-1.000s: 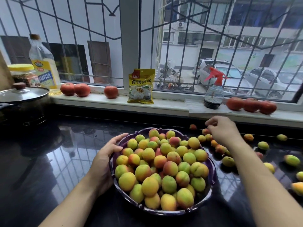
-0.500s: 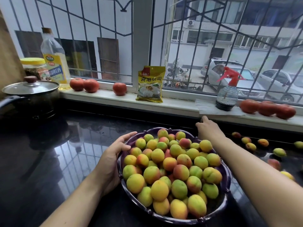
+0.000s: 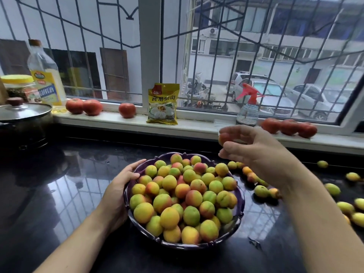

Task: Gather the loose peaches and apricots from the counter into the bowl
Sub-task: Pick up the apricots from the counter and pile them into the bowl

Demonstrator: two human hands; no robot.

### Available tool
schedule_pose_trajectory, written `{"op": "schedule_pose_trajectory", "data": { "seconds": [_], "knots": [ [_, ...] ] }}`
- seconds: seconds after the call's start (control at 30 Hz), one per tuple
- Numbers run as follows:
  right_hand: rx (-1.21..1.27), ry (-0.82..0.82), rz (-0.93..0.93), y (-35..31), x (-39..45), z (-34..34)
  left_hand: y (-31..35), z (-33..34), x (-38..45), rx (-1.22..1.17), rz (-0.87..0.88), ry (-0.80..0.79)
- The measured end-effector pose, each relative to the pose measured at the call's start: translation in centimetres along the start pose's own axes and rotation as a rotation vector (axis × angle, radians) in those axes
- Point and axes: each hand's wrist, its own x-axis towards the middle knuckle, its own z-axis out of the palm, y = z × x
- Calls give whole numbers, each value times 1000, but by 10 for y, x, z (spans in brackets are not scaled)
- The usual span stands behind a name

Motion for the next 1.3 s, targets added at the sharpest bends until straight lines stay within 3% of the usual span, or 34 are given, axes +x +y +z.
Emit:
{"op": "schedule_pose_trajectory", "data": {
  "seconds": [0.1, 0.2, 0.27, 0.43, 0.6, 0.73, 0.97, 1.07, 1.3],
  "knots": [
    [-1, -182, 26, -6, -9, 0, 0, -1, 0, -7, 0, 10],
    [-216, -383, 49, -10, -15, 8, -1, 0, 1, -10, -3, 15],
    [-342, -430, 5, -10, -16, 15, 0, 0, 1, -9, -5, 12],
    [-332, -381, 14, -4, -12, 38, 0, -1, 1, -8, -10, 20],
    [-806, -381, -156, 3, -10, 67, 0, -2, 2, -36, -17, 27],
    [-997, -370, -251, 3, -14, 86, 0, -3, 3, -36, -19, 23],
    [-975, -391, -338, 4, -20, 93, 0, -2, 2, -25, -21, 14],
    [-1111, -373, -391, 2, -22, 96, 0, -2, 2, -23, -21, 14],
    [-1145, -390, -343, 3, -20, 95, -1, -1, 2, -29, -17, 25]
  ]
}}
